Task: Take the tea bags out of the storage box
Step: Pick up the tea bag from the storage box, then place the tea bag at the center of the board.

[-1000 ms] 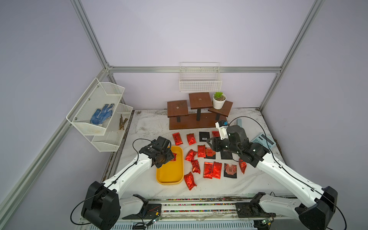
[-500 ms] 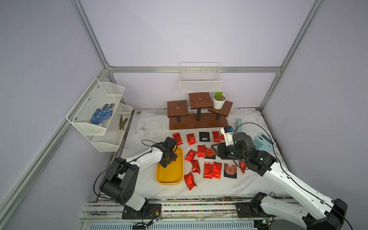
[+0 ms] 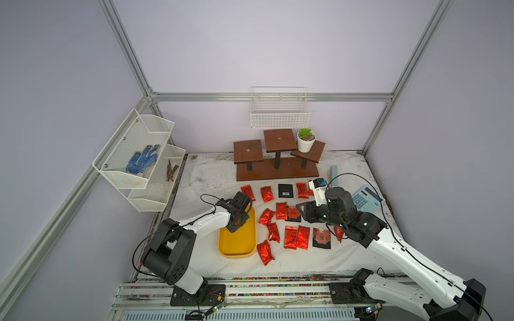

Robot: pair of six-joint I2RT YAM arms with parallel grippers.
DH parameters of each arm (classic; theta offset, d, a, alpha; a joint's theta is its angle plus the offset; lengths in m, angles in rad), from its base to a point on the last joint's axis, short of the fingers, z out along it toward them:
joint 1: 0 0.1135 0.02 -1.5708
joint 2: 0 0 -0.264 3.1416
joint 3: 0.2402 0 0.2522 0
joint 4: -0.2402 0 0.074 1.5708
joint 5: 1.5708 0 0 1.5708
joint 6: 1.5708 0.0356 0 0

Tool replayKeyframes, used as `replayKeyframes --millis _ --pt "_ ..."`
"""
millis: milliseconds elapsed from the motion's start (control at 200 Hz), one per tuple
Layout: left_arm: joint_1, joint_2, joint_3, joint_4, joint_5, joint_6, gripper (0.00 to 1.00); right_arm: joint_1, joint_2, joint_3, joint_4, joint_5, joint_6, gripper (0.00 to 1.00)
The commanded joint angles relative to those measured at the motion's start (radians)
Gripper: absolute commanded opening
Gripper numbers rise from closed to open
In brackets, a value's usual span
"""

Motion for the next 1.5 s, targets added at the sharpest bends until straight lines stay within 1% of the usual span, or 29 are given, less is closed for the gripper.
replayKeyframes --millis 0,50,55,205,310,365,425,480,520,680,735,765,840,960,1135,1345,1495 --pt "-0.020 -0.086 -0.004 -0.023 -0.011 0.007 0.03 -0.006 0.003 0.005 -0.002 0.019 0.002 0.48" --pt "-0.031 -0.101 -0.004 -0.037 0.001 0.023 0.00 -0.006 0.002 0.008 -0.003 0.019 0.001 0.48" --pt "-0.033 -0.119 -0.004 -0.039 0.002 0.025 0.00 -0.006 0.002 0.008 -0.003 0.019 0.000 0.48" --pt "-0.077 -0.246 -0.013 -0.076 0.071 0.083 0.00 -0.006 -0.004 0.015 -0.013 0.025 -0.006 0.48" --pt "-0.098 -0.336 0.008 -0.117 0.114 0.150 0.00 -0.006 -0.009 0.018 -0.018 0.030 -0.009 0.48" --pt "-0.098 -0.363 0.055 -0.178 0.109 0.204 0.00 -0.007 -0.011 0.019 -0.019 0.029 -0.009 0.48" --pt "-0.090 -0.364 0.140 -0.270 0.064 0.287 0.00 -0.007 -0.008 0.023 -0.021 0.023 -0.007 0.48" --pt "-0.059 -0.346 0.233 -0.349 0.043 0.372 0.00 -0.008 -0.003 0.027 -0.020 0.014 -0.006 0.48" --pt "-0.015 -0.321 0.291 -0.389 0.070 0.434 0.00 -0.007 0.001 0.031 -0.020 0.003 -0.003 0.48" --pt "0.190 -0.185 0.444 -0.445 0.269 0.630 0.00 -0.008 0.002 0.046 -0.034 -0.032 0.007 0.49" --pt "0.227 -0.122 0.501 -0.479 0.283 0.690 0.00 -0.008 -0.007 0.049 -0.042 -0.037 0.011 0.49" --pt "0.242 -0.052 0.532 -0.495 0.286 0.722 0.00 -0.007 -0.013 0.050 -0.047 -0.037 0.013 0.49" --pt "0.273 0.067 0.616 -0.554 0.262 0.779 0.00 -0.008 -0.027 0.049 -0.058 -0.043 0.020 0.49" --pt "0.289 0.237 0.719 -0.599 0.197 0.850 0.00 -0.008 -0.045 0.044 -0.077 -0.058 0.031 0.49" --pt "0.312 0.397 0.821 -0.603 0.153 0.905 0.00 -0.008 -0.072 0.034 -0.110 -0.054 0.036 0.50" --pt "0.326 0.534 0.911 -0.627 0.164 0.966 0.00 -0.009 -0.083 0.023 -0.125 -0.039 0.033 0.50" --pt "0.334 0.585 0.919 -0.642 0.157 0.978 0.00 -0.007 -0.079 0.018 -0.127 -0.033 0.031 0.50"
